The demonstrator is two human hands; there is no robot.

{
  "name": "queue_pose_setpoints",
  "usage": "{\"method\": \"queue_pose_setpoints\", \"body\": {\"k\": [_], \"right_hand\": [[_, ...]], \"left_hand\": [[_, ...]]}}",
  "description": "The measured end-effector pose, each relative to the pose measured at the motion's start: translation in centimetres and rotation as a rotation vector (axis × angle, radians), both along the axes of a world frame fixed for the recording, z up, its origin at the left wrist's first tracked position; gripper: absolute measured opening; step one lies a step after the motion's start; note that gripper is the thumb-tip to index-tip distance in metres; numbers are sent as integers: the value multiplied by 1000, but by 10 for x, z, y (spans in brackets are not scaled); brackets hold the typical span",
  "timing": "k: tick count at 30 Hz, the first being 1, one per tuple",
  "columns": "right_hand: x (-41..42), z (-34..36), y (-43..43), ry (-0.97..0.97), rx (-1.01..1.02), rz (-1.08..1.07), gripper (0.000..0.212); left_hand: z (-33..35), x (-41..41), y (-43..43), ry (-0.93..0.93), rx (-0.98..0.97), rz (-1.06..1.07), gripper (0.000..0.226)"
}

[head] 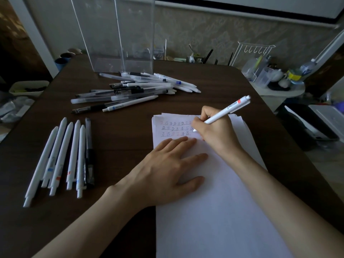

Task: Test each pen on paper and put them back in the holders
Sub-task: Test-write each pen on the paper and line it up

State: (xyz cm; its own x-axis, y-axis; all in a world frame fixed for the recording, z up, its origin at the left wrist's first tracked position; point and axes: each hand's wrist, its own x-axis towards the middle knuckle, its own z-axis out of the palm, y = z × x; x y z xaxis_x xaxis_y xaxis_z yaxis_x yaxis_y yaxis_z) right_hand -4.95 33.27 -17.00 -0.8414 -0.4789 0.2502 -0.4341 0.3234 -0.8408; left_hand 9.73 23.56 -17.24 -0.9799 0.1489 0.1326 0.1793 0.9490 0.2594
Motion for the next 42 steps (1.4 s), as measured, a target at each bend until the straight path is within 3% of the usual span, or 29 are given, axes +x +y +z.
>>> {"method": "queue_pose_setpoints", "body": {"k": [9, 20, 34, 39, 42], "right_hand": [[1, 2, 1, 0, 9, 13, 36], [3, 5, 1, -22, -9, 10, 26], [0, 0, 0, 7, 20, 6, 38], [3, 7, 5, -71, -119, 82, 29], [5, 8, 6, -72, -99, 148, 15]], "left_hand": [[1, 0, -1, -6, -2, -2, 55], [2, 1, -2, -7, 2, -6, 56], [-2, 0, -2, 32, 26, -20, 55], [0, 0, -4, 102, 62, -6, 52], [4, -1, -7, 149, 227, 131, 55]]}}
